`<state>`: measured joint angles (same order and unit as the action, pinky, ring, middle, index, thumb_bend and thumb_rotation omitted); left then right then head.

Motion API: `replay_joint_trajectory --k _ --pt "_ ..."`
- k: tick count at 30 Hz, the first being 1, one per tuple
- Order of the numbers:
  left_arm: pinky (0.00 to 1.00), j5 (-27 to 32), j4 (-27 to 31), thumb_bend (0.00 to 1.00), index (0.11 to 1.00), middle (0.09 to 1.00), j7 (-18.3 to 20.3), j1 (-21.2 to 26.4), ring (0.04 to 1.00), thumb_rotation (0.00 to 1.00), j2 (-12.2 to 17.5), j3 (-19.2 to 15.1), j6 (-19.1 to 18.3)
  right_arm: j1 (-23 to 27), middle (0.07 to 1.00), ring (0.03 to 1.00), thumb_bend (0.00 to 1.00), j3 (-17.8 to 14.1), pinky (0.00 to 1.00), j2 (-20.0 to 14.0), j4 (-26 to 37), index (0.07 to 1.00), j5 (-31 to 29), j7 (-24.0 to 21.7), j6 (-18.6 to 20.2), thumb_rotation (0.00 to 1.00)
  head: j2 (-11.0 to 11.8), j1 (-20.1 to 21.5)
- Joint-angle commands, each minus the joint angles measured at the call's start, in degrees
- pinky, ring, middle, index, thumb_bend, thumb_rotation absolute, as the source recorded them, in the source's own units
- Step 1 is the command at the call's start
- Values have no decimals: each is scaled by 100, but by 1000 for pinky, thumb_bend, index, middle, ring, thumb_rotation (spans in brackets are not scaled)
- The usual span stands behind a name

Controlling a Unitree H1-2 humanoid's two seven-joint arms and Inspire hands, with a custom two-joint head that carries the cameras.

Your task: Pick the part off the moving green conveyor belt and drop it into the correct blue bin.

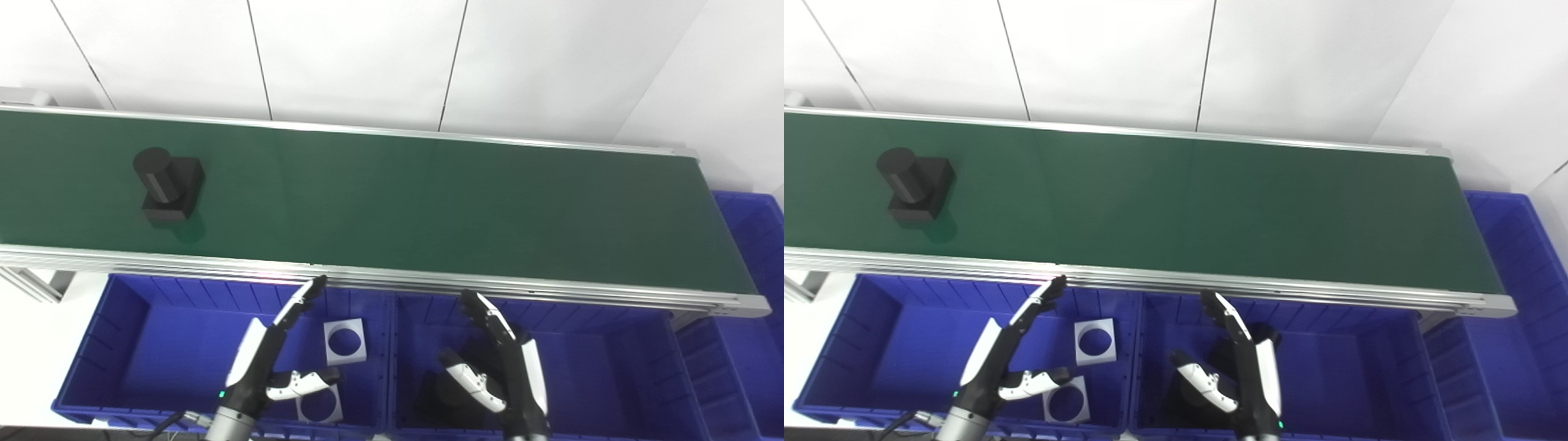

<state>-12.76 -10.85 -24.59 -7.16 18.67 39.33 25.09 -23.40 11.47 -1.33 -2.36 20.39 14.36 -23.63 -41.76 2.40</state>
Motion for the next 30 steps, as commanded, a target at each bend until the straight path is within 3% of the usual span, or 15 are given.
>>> replay_joint_trajectory --k 1,4,10,21,30 --pt "843 -45 135 770 913 934 81 5 910 758 -66 -52 184 -49 832 826 654 60 840 -98 148 850 -154 53 -326 656 13 -41" --pt "822 -172 91 775 905 928 94 -7 897 751 -174 -53 184 -52 827 825 610 85 858 -216 178 848 -235 59 -328 622 168 -389" --pt "828 -515 -35 740 903 918 -73 25 888 752 -303 10 184 -34 810 814 535 158 844 -315 179 838 -201 243 -325 571 403 -705" --pt "827 -611 -303 726 896 913 -439 212 881 719 -294 314 184 17 806 808 477 320 825 -401 120 835 -364 425 -327 484 729 -743" --pt "805 -699 -503 736 892 904 -794 382 874 716 -216 575 184 93 797 796 472 393 802 -432 47 830 -320 574 -327 493 1029 -752"
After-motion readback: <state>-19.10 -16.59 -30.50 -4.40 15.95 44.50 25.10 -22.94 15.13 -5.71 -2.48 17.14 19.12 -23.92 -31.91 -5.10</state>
